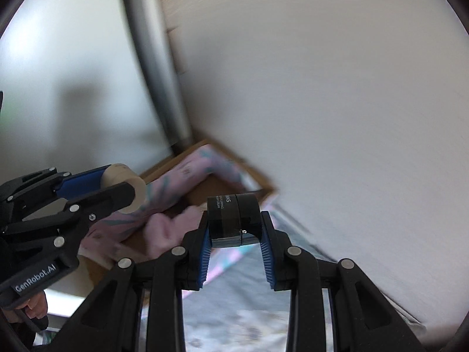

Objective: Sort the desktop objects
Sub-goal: 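Carry the beige roll and black cap into the striped box and release both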

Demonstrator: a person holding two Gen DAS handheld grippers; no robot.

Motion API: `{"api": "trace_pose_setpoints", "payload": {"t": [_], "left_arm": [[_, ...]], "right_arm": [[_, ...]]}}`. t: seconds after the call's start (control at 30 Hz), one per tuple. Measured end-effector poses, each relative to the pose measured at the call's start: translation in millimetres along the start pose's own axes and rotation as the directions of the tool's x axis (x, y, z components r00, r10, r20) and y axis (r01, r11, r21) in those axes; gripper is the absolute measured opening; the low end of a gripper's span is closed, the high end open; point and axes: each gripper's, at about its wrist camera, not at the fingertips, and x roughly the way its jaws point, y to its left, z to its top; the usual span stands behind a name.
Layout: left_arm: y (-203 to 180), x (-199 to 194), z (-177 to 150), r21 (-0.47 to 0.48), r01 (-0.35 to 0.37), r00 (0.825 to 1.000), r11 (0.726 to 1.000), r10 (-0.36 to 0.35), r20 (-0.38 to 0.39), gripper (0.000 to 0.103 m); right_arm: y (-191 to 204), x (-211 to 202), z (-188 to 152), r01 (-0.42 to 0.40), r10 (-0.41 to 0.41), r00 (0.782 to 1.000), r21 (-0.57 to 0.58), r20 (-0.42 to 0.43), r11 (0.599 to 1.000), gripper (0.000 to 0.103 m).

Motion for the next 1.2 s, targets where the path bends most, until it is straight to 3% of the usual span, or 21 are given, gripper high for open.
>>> {"api": "trace_pose_setpoints", "payload": {"t": [0.2,0.37,0.53,0.63,0.9,0.97,1.03,1.07,1.1,1.13,1.17,1.2], "left_arm": [[46.7,15.5,-21.1,-0.056,-0.02,0.995,0.998,0.015,-0.096,0.025],[60.0,26.8,-35.3,-0.089,-0.023,0.984,0.996,0.007,-0.179,0.025],[76.1,50.4,-63.5,-0.11,-0.023,0.979,0.994,0.0,-0.204,0.025],[80.4,56.8,-67.2,-0.112,-0.02,0.977,0.994,-0.004,-0.211,0.025],[79.4,55.1,-72.1,-0.12,0.009,0.969,0.993,-0.038,-0.246,0.025],[80.1,56.3,-72.9,-0.126,0.009,0.965,0.992,-0.041,-0.26,0.026],[79.2,50.7,-72.4,-0.102,-0.013,0.971,0.995,-0.012,-0.238,0.027],[80.1,46.8,-72.2,-0.101,-0.005,0.974,0.995,-0.018,-0.224,0.029],[81.7,44.7,-72.0,-0.113,0.011,0.976,0.994,-0.036,-0.217,0.031],[84.2,43.1,-72.1,-0.126,0.02,0.977,0.992,-0.046,-0.21,0.05],[87.1,42.5,-72.1,-0.136,0.005,0.977,0.991,-0.034,-0.209,0.099],[90.2,42.5,-72.7,-0.122,-0.069,0.977,0.99,0.043,-0.21,0.101]], "right_arm": [[41.6,36.8,5.3,-0.086,0.079,0.989,-0.057,-0.122,0.995,0.028],[64.5,67.2,-0.9,-0.112,0.094,0.976,-0.081,-0.195,0.99,0.028],[70.9,74.4,-7.9,-0.116,0.093,0.97,-0.091,-0.225,0.989,0.028],[76.7,99.8,-9.0,-0.115,0.091,0.968,-0.091,-0.235,0.989,0.028],[80.7,104.4,-15.5,-0.132,0.102,0.956,-0.095,-0.274,0.987,0.028],[79.4,108.6,-15.6,-0.121,0.093,0.954,-0.082,-0.287,0.989,0.034],[76.7,105.3,-15.9,-0.048,0.025,0.971,-0.093,-0.237,0.994,0.066],[73.7,103.2,-15.3,-0.017,-0.004,0.977,-0.094,-0.213,0.995,0.076],[70.2,101.9,-14.7,0.003,-0.021,0.979,-0.089,-0.201,0.996,0.092],[65.7,100.5,-14.2,0.008,-0.024,0.98,-0.077,-0.198,0.997,0.096],[61.0,97.7,-14.3,0.005,-0.017,0.98,-0.06,-0.2,0.998,0.096],[56.0,95.9,-14.1,0.017,-0.026,0.98,-0.047,-0.2,0.999,0.098]]}}
